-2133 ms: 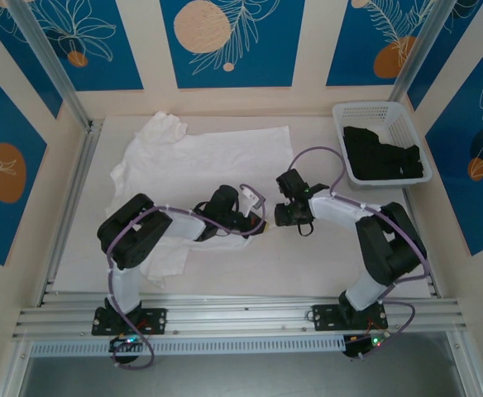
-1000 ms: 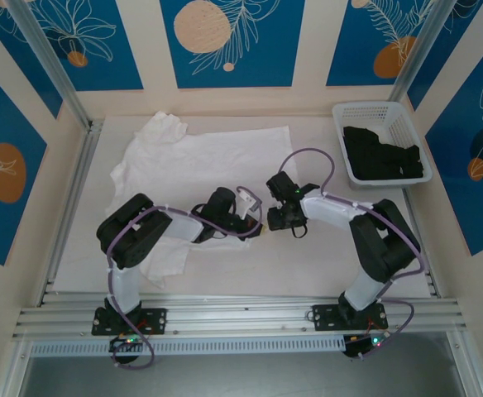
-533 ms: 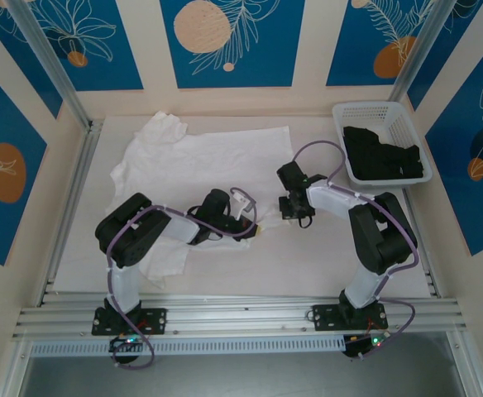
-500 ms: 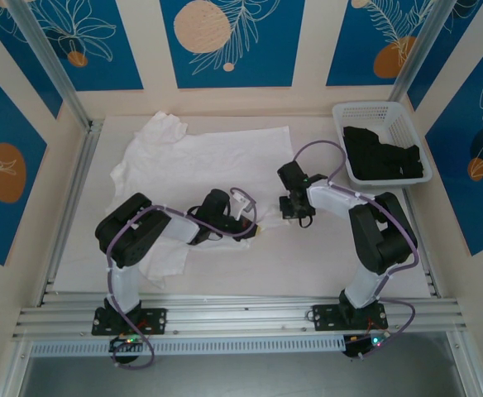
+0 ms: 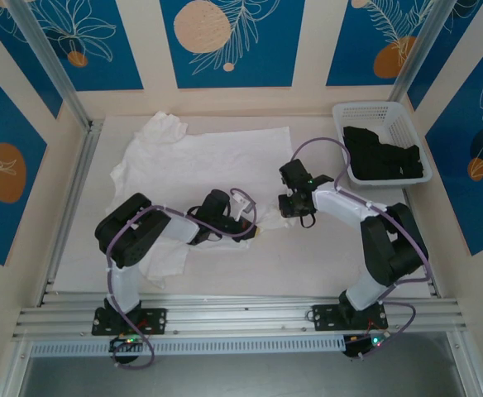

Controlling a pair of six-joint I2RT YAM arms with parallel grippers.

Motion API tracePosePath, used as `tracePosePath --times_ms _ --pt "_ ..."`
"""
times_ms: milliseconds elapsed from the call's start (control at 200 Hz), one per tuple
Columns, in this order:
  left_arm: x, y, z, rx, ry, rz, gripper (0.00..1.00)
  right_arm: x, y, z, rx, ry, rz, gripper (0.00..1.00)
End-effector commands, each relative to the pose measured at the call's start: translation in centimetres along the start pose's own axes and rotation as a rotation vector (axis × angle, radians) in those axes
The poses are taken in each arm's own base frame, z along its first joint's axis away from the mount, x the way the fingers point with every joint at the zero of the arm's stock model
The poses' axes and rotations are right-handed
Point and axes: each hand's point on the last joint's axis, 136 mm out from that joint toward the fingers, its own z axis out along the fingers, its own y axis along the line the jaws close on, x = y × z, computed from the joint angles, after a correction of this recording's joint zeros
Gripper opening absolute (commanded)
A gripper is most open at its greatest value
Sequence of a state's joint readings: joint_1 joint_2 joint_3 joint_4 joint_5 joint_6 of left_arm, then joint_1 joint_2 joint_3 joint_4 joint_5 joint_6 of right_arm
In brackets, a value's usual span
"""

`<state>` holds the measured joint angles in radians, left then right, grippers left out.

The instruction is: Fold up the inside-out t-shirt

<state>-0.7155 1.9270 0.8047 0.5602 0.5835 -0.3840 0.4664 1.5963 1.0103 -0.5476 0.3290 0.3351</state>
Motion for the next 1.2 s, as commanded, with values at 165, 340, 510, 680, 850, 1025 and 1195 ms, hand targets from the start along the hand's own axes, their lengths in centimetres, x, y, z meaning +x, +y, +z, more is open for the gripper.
tracePosePath --times_ms 165,340,510,680,850,1025,1195 --pt "-0.7 -0.3 -0.3 0.014 -0.013 0.019 0.00 1.5 1.5 0.6 -0.022 0.044 -0.083 0.42" --pt "-0.7 -0.3 -0.3 0.016 -0.014 0.018 0.00 1.1 1.6 1.5 0.007 0.063 -0.122 0.46" --pt "-0.7 -0.2 -0.3 0.016 -0.015 0.017 0.00 1.1 1.8 2.1 0.011 0.082 -0.154 0.48" --pt "-0.5 -0.2 -0.1 0.022 -0.014 0.012 0.00 0.4 1.7 3.0 0.000 0.082 -0.161 0.35" --pt "-0.3 -0.1 0.0 0.019 -0.006 0.011 0.00 -0.1 2.5 1.8 -0.072 0.055 -0.167 0.12" --pt "-0.2 0.1 0.0 0.014 -0.001 0.010 0.00 1.1 3.1 -0.8 -0.248 0.052 -0.090 0.01" --pt "-0.1 0.3 0.1 0.005 0.001 0.020 0.00 2.4 3.8 -3.9 -0.539 0.060 0.094 0.00"
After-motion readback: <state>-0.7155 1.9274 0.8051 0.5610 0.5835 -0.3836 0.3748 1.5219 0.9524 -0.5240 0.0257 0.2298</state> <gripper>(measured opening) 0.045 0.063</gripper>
